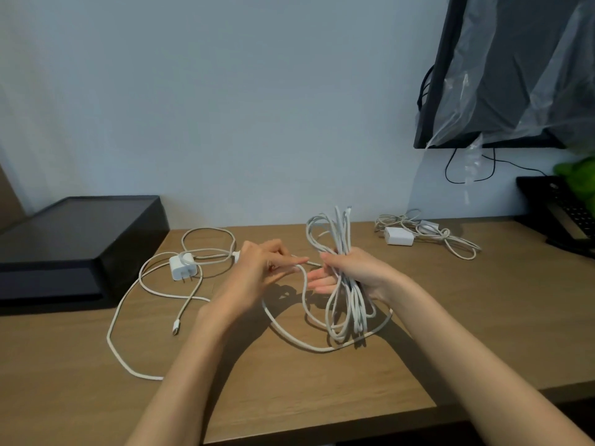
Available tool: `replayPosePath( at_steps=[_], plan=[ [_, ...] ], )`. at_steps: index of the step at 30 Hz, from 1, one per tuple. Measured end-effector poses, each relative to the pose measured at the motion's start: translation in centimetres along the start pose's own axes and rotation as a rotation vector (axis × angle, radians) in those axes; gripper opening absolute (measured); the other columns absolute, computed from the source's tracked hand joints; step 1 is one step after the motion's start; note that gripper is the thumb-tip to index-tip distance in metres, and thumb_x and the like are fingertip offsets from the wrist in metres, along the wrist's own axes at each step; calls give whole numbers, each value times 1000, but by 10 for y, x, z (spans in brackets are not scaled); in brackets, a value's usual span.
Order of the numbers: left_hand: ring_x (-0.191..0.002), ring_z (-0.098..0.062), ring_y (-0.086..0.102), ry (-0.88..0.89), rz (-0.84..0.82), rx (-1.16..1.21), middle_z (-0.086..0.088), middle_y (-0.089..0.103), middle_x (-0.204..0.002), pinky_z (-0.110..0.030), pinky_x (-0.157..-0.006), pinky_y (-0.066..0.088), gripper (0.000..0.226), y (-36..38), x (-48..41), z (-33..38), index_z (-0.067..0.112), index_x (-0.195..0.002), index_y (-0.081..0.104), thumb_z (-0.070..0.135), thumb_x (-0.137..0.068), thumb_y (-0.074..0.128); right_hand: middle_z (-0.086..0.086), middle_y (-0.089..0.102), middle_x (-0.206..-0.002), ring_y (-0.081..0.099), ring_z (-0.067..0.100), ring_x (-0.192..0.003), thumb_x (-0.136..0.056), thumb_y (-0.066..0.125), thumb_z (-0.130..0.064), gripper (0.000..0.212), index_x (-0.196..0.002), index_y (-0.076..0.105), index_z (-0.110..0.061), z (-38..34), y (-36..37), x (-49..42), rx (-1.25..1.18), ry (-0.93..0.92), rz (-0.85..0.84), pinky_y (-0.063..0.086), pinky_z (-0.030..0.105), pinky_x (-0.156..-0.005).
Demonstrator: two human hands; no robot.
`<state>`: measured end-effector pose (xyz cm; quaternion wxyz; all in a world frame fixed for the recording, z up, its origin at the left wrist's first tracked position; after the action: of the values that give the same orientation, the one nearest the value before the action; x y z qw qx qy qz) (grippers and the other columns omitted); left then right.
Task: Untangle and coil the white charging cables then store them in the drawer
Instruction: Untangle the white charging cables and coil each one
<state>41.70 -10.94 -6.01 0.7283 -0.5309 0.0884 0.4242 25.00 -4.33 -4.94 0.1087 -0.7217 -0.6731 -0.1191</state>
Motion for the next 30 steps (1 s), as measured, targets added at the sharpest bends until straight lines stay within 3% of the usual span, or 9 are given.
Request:
replayPosePath(
  at_steps=[3,6,9,14,17,20,23,26,30],
  plan=[
    [-68,-17,49,16,-12,-78,25,49,-76,-28,-63,37,35,6,-1,-9,52,-111,59,33,-82,65,23,72,-89,72,28,-71,-99,48,-14,21,-102,55,6,6,7,-1,-28,82,-56,60,37,-65],
    [-71,-20,50,39,-35,-128,25,46,-77,-37,-64,43,32,8,0,-4,50,-114,58,38,-84,58,18,73,-84,71,27,-72,-100,47,-16,27,-113,54,6,10,12,-3,16,102,-60,60,38,-66],
    [-78,-20,45,37,-44,-195,26,41,-79,-24,-69,32,34,9,1,1,47,-118,59,43,-86,48,13,70,-71,72,25,-67,-100,47,-17,28,-114,56,6,13,15,-6,4,86,-35,61,36,-63],
    [-71,-1,40,72,51,-245,21,45,-72,-14,-77,22,42,0,0,7,42,-133,47,49,-93,34,6,55,-56,65,21,-53,-101,46,-18,17,-100,53,-2,9,14,-9,-37,-19,-5,56,44,-80],
    [-72,3,46,12,142,-148,21,53,-73,-15,-77,22,33,-9,1,4,42,-120,54,52,-91,43,4,48,-51,58,18,-42,-101,46,-16,16,-91,50,-4,5,12,-5,-96,-64,29,58,45,-76],
    [-75,-4,55,-85,205,5,15,59,-74,-18,-85,24,18,-16,2,-2,39,-103,49,47,-88,54,1,43,-49,46,13,-35,-101,45,-17,18,-87,48,-7,1,8,1,-135,-108,15,61,40,-65],
    [-74,-5,56,-130,265,64,15,60,-73,-33,-90,31,14,-22,3,-7,35,-89,52,47,-87,59,0,39,-48,37,9,-32,-101,47,-19,19,-87,47,-6,0,4,4,-95,-167,43,57,31,-51],
    [-69,-4,54,-180,277,137,19,61,-75,-45,-84,40,16,-24,3,-11,31,-77,58,45,-85,60,0,38,-48,34,7,-31,-100,48,-24,24,-89,50,-3,2,3,6,36,-246,56,56,30,-48],
    [-64,-8,52,-167,244,161,17,62,-74,-43,-74,45,16,-18,3,-15,23,-74,64,37,-82,66,-1,37,-48,33,9,-33,-96,51,-40,38,-90,55,-2,2,1,10,80,-319,27,53,29,-48]
  ],
)
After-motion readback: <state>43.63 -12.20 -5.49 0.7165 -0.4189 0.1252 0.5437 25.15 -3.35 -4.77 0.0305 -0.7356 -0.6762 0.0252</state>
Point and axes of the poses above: each hand's wrist, its own x-axis away from the middle knuckle, its own y-axis out of the palm, z = x × y, the point moved 3 cm from there along -x, towards the middle knuckle
